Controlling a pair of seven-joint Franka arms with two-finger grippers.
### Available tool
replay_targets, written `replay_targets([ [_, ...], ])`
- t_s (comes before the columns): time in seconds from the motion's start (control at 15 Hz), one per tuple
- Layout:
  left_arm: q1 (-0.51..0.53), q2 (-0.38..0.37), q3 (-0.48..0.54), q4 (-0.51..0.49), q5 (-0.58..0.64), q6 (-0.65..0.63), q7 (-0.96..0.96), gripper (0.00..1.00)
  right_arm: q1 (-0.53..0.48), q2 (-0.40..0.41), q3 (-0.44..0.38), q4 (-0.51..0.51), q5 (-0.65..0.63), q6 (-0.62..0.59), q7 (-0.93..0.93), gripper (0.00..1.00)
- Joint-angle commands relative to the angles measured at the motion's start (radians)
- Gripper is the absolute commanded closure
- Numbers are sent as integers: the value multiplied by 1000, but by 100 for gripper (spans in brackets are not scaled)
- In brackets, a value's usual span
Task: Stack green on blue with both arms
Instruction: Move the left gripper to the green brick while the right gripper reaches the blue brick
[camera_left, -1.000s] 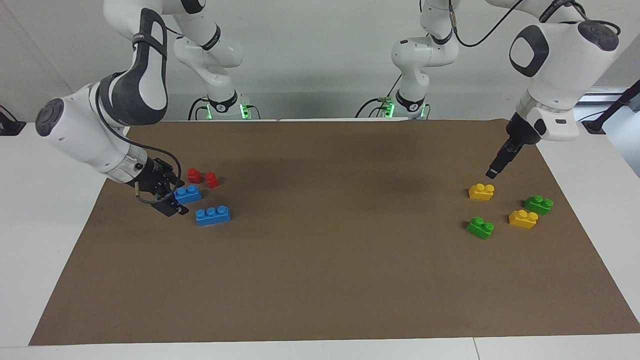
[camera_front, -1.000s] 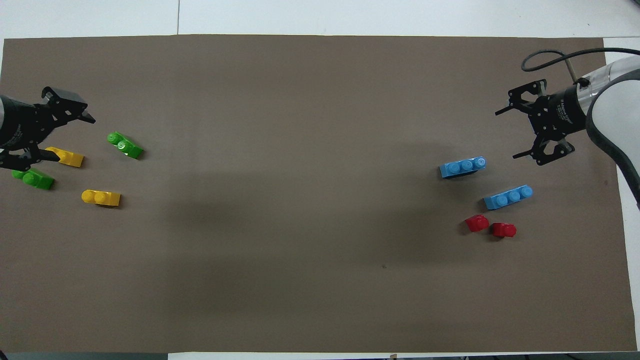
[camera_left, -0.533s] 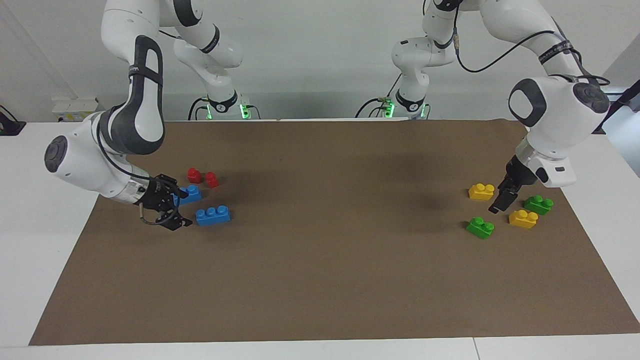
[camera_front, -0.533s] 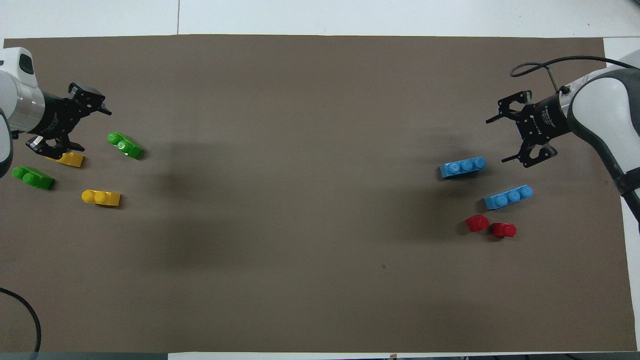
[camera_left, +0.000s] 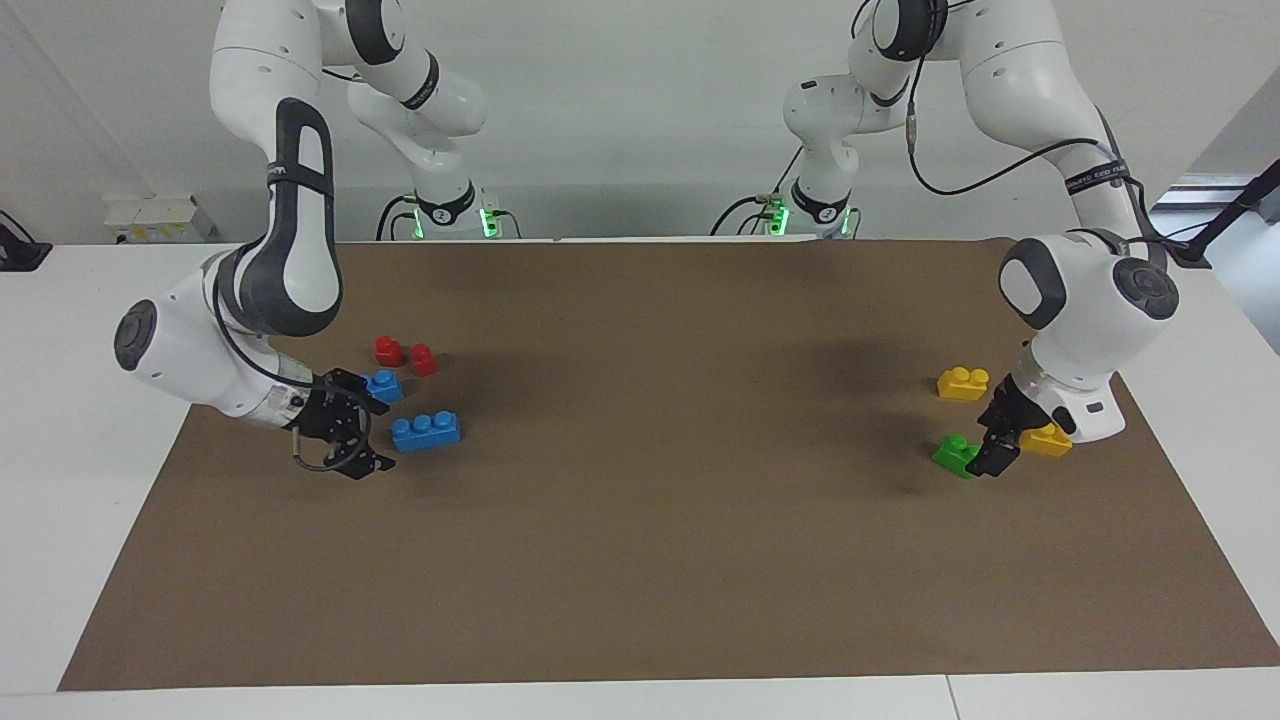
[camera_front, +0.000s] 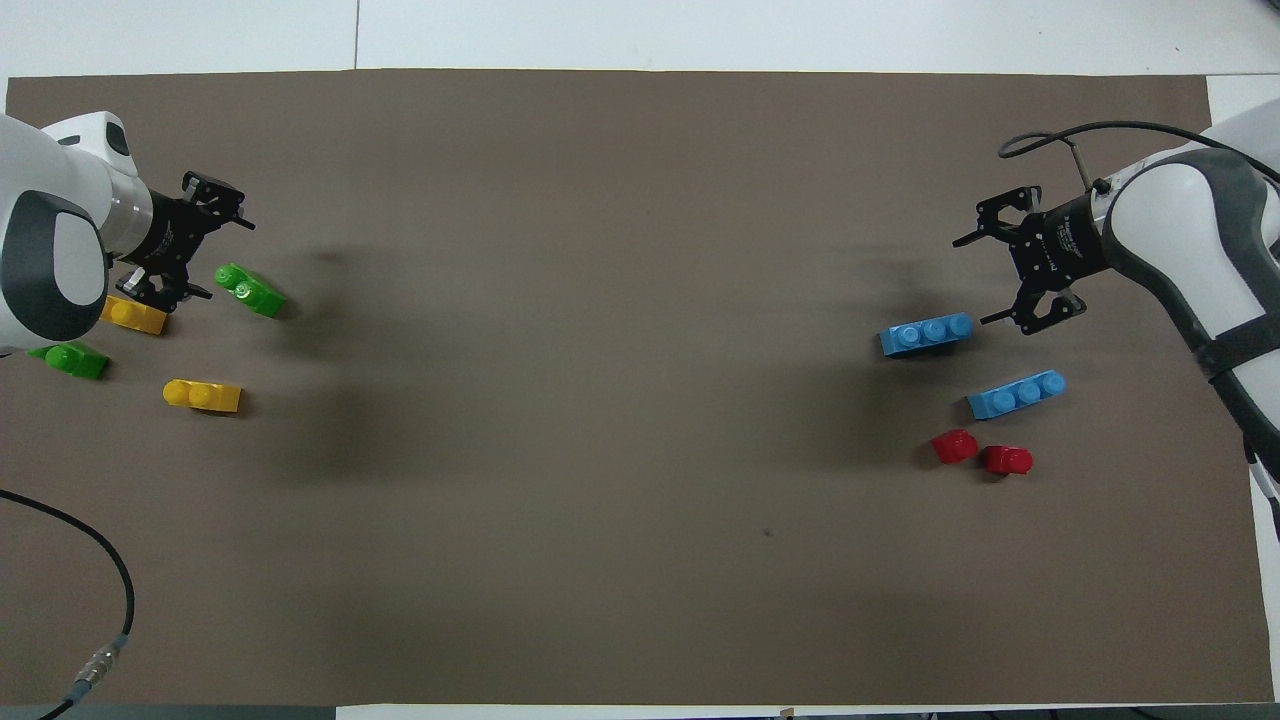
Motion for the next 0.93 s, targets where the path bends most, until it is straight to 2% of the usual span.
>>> replay_targets([
  [0.0, 13, 26, -1, 24, 19, 26, -23, 0, 0, -3, 4, -39, 24, 35, -26, 1],
  [0.4, 36, 45, -2, -42, 23, 149, -35, 0, 2, -5, 4, -108, 56, 76, -57, 1],
  [0.87, 29, 49, -2, -85, 25, 181, -37, 0, 2, -19, 4, -183, 73, 133, -77, 1],
])
